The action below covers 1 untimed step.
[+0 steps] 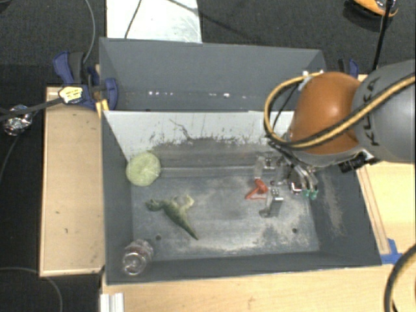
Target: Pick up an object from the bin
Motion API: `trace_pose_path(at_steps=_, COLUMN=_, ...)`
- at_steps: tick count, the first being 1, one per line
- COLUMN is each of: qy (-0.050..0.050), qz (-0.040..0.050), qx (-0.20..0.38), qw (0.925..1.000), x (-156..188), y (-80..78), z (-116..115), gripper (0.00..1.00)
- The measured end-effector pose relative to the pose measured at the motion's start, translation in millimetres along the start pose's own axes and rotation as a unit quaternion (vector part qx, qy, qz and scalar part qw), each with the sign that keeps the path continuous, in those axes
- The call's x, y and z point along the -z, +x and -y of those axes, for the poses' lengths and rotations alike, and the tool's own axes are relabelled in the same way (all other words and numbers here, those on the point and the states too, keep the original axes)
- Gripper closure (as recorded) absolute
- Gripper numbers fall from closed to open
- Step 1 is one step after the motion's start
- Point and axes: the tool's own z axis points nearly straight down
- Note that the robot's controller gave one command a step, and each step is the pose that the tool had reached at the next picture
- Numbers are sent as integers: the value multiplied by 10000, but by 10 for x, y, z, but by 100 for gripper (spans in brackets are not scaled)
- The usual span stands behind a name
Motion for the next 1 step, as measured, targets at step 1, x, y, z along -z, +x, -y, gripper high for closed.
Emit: trace_pose_path(at_steps=1, qy=0, qz=41, qx=0, qw=10000, x=43, y=-19, z=0, gripper=0)
